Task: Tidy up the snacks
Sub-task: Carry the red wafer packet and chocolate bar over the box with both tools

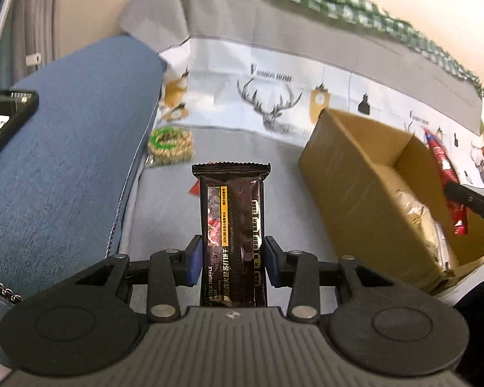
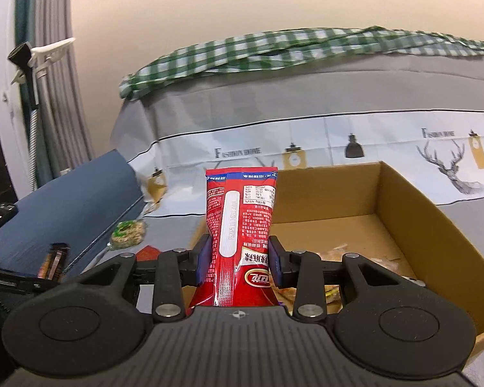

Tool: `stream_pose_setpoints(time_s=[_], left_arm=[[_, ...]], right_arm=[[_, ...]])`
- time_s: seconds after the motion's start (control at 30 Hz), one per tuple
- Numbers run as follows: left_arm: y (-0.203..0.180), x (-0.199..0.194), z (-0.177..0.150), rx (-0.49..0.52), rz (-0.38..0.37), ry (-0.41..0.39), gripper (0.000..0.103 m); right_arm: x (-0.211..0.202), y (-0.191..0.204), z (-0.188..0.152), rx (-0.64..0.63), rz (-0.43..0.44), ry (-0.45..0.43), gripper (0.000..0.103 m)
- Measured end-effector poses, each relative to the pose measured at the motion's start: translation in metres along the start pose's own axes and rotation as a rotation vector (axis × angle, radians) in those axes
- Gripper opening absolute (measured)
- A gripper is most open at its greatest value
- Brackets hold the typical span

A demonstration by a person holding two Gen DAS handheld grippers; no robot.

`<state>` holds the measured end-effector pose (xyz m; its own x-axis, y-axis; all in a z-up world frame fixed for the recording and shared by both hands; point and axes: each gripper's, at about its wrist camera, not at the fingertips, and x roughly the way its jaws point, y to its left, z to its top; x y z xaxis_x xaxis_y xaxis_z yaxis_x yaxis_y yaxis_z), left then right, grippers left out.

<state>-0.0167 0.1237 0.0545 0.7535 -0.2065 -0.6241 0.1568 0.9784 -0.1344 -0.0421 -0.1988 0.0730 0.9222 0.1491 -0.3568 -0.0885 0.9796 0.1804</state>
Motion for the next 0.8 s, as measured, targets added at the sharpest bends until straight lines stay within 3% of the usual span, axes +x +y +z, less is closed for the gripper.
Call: stream_pose_setpoints(time_s=[0.1,0.27,0.6,0.8], left_arm=[[-0.016,-0.004,0.002,0.029,-0.007,-0.028,0.043],[-0.043,-0.001,0.012,-0.095,-0.124,0.000,0.043],[-0.152,0.011,0.063,-0.025,-0.296,-0.055,0.043],[-0.208,0.020,0.089,0.033,-0.341,-0.101,0.043]], right_arm=[[0.000,-0.008,0.000,0.018,-0.023,-0.012,0.038],[-0.002,-0.020,0.003,0.054,-0.067,-0.039,0.038],[-0.005,-0.041,0.006,0.139,-0.196,-0.099,0.038],[-0.011,-0.049,0.006,0.170,-0.246,-0.143,0.038]])
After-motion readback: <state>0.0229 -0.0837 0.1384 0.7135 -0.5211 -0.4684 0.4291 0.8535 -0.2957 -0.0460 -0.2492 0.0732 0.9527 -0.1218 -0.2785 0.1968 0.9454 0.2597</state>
